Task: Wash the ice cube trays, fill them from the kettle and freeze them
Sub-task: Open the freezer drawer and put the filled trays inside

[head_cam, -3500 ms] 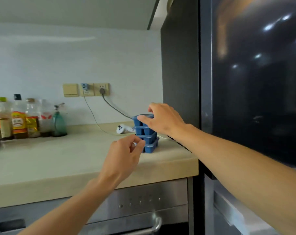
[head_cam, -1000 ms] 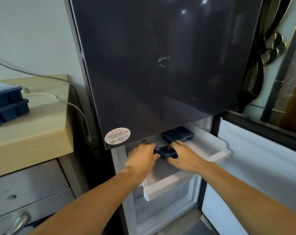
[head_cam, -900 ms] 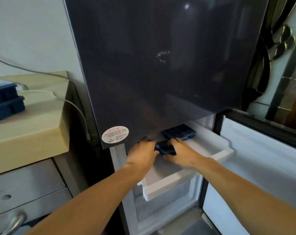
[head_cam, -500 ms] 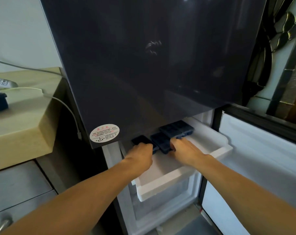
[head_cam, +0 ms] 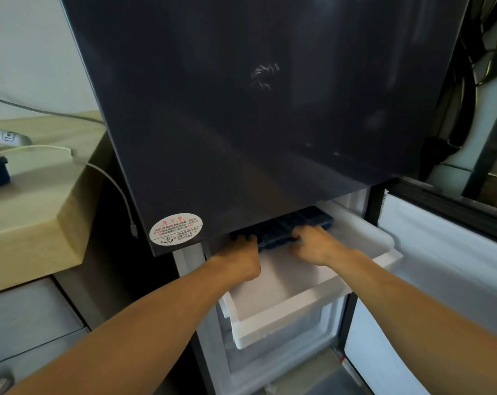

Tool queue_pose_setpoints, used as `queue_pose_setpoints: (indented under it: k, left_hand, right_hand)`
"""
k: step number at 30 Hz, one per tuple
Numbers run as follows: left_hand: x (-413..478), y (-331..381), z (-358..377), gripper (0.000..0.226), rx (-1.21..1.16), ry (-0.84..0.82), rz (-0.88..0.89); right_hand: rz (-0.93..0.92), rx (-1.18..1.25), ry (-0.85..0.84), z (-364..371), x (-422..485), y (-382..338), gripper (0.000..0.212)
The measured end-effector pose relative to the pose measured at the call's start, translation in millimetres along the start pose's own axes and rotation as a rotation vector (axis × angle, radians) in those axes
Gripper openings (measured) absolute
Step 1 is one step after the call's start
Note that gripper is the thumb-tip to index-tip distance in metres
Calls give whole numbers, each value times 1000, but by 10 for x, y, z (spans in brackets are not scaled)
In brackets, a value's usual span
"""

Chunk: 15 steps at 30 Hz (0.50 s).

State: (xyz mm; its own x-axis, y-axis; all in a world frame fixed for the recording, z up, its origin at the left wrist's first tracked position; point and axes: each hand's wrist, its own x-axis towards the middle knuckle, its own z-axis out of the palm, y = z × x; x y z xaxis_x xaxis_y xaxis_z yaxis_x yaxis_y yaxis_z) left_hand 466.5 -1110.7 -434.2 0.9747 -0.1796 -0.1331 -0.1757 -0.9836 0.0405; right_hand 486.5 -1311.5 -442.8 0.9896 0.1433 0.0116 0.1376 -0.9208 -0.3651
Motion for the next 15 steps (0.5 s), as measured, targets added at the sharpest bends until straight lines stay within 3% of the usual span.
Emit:
queue_pose_setpoints:
  k: [7, 11, 15]
  left_hand:
    - [-150, 74, -22, 57, 14, 21, 16]
    - [-322, 72, -50, 51, 12, 71, 66]
    - [-537, -1, -101, 40, -56, 147, 123]
  right_hand:
    - [127, -42, 64, -113, 32, 137, 6]
    - [168, -87, 14, -181, -60, 137, 21]
    - [180, -99, 85, -220, -266, 79, 10]
